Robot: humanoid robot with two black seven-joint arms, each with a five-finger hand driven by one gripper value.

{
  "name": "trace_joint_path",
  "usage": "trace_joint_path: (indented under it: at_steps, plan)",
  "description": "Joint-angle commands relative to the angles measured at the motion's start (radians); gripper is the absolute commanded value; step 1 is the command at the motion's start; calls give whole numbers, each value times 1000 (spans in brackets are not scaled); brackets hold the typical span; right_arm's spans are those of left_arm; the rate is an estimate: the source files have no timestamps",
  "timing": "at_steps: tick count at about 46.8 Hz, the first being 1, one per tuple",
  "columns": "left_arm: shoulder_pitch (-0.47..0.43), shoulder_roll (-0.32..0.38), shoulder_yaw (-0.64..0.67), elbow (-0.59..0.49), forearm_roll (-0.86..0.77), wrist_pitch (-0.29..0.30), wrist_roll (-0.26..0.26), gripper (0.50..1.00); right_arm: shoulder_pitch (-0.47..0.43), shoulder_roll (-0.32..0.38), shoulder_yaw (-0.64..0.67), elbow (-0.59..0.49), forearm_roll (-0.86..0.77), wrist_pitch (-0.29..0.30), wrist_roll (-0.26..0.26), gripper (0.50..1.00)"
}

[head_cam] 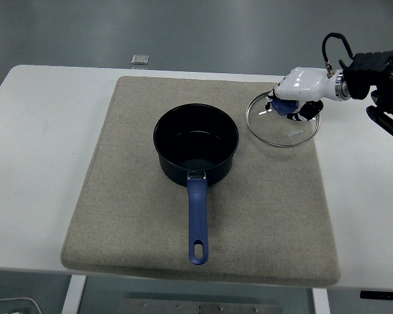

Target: Lift the pot lid and place it to the right of the pot.

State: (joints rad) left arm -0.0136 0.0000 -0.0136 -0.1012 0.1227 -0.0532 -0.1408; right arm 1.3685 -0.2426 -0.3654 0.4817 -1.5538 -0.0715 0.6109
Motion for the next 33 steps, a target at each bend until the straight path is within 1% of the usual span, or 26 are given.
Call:
trace_joint_path:
  at_steps: [1, 8, 19, 26, 33]
  plan:
    - [0, 0, 0, 0, 0, 0, 0, 1000, -5, 0, 3, 0, 0, -1, 0, 500]
    - [0, 0, 0, 0, 0, 0, 0, 1000, -16, 0, 3, 0, 0, -13, 0, 500]
    - [0, 0, 1, 0, 0, 0, 1, 1000, -16, 0, 3, 0, 3, -11, 0, 500]
    - [0, 0, 0, 0, 0, 0, 0, 1000, -20, 2, -10, 1, 70, -5, 0, 500]
    - [0, 0, 0, 0, 0, 0, 0, 1000, -20, 5, -10, 1, 80, -5, 0, 500]
